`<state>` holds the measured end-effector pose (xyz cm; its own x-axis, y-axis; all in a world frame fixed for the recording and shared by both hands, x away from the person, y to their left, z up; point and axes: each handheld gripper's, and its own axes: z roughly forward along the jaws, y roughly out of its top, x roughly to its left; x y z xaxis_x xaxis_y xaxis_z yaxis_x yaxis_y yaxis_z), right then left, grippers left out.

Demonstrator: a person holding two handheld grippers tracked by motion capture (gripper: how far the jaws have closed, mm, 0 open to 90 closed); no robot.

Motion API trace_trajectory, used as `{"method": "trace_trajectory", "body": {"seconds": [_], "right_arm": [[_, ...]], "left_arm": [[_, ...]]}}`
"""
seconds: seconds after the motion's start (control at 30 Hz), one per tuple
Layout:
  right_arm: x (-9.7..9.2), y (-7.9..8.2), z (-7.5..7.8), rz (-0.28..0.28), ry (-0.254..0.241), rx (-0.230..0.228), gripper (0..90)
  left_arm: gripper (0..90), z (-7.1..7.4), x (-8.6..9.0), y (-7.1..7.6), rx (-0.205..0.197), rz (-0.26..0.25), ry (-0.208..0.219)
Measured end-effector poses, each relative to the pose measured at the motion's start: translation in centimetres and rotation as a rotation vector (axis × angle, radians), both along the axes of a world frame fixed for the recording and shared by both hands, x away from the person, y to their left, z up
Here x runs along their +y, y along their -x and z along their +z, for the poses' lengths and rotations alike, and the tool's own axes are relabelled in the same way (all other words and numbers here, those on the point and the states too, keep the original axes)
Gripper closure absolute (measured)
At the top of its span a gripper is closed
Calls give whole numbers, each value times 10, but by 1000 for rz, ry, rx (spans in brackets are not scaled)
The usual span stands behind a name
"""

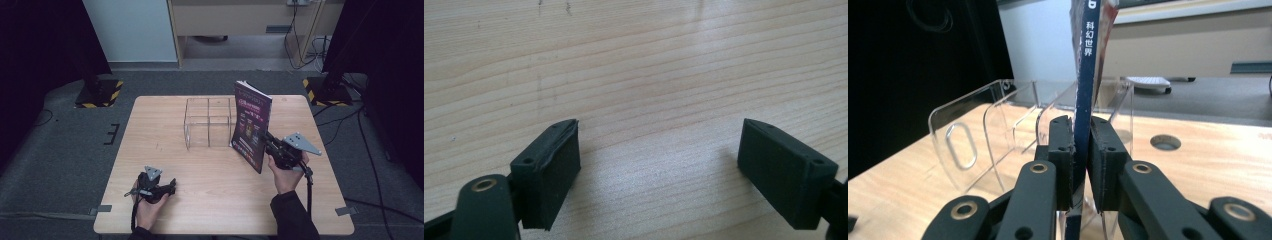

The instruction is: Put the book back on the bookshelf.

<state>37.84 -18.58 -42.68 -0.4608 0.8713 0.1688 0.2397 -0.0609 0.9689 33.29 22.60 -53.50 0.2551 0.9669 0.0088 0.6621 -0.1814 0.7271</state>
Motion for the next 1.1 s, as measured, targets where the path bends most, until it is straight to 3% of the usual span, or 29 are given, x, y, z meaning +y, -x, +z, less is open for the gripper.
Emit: {"method": "trace_trajectory", "body": {"seconds": [0.3, 0.83, 1.1], "right_arm": [[-7, 18, -11, 23, 30, 39, 792], [-10, 31, -22, 51, 121, 77, 757], [-12, 27, -9, 37, 84, 20, 700]], "left_arm": [[162, 0, 0, 0, 0, 1, 1], [162, 0, 0, 0, 1, 0, 0], [161, 0, 0, 0, 1, 1, 0]]}}
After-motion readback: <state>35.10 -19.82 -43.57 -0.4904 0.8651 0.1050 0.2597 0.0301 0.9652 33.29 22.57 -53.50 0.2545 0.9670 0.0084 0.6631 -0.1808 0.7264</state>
